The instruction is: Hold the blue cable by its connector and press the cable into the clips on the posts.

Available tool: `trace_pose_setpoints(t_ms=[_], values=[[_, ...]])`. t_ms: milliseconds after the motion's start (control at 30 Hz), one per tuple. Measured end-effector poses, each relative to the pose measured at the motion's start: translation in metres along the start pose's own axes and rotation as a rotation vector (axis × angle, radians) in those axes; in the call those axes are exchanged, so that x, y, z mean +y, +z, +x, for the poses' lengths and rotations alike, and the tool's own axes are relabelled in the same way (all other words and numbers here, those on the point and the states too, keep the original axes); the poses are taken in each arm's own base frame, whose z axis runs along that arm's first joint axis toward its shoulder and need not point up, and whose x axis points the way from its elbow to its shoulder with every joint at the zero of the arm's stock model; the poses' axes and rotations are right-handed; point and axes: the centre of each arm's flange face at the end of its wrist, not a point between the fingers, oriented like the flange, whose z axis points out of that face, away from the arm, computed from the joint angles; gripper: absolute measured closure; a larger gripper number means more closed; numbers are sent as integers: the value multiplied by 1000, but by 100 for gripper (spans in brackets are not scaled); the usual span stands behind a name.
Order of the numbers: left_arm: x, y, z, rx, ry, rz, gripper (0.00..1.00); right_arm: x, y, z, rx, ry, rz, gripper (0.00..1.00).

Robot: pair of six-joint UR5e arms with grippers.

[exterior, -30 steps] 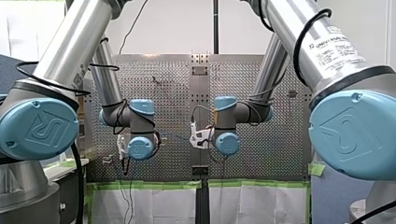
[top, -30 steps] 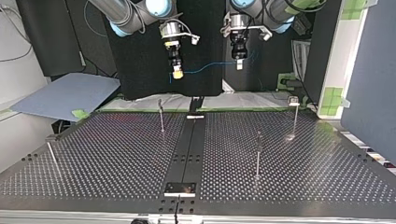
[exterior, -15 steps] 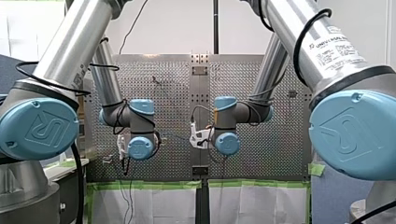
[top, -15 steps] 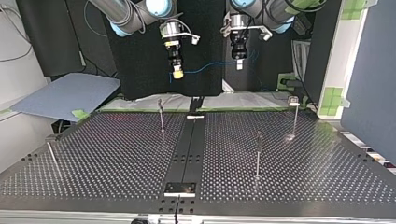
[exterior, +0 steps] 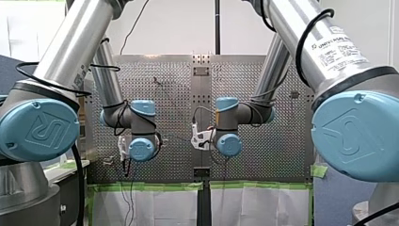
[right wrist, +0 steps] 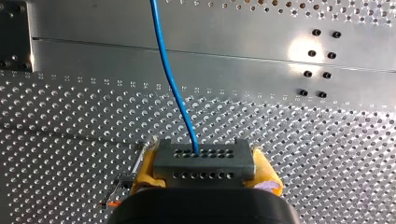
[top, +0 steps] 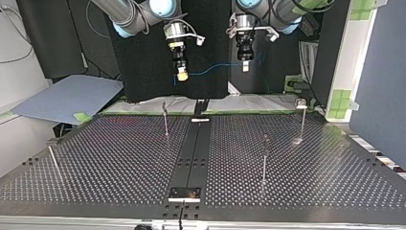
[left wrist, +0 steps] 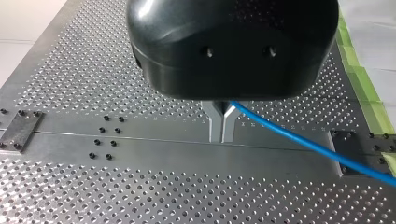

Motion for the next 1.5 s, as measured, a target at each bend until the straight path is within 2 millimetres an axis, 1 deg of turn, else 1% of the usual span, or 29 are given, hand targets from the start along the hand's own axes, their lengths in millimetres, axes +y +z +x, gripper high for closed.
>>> trace_pose_setpoints(t_ms=[67,233,333,467,567,667,800,900,1000,1133,1300,1500], values=[[2,0,2,7,9,-9,98,-1,1,-1,-3,-5,2,100],[18,5,15,45,69,-72,98,-5,7,-11,-32,-22,7,100],[27,8,23,67,106,-102,98,-6,7,-22,-65,-32,11,100],[40,13,35,98,157,-137,98,-6,1,-43,-129,-50,18,100],[49,16,44,123,195,-162,98,-6,-3,-54,-167,-60,22,100],[59,19,53,149,232,-187,98,-6,-5,-59,-185,-65,24,100],[73,22,65,186,283,-219,98,-6,-6,-61,-191,-67,25,100],[83,26,69,204,316,-246,98,-6,-6,-61,-192,-67,25,100],[93,34,66,202,331,-284,98,-8,-2,-54,-181,-59,24,100],[101,40,57,192,322,-329,98,-12,2,-39,-166,-33,29,100],[101,42,44,187,310,-337,98,-17,3,-18,-160,11,62,100],[98,43,29,182,282,-332,98,-21,9,14,-130,66,107,100]])
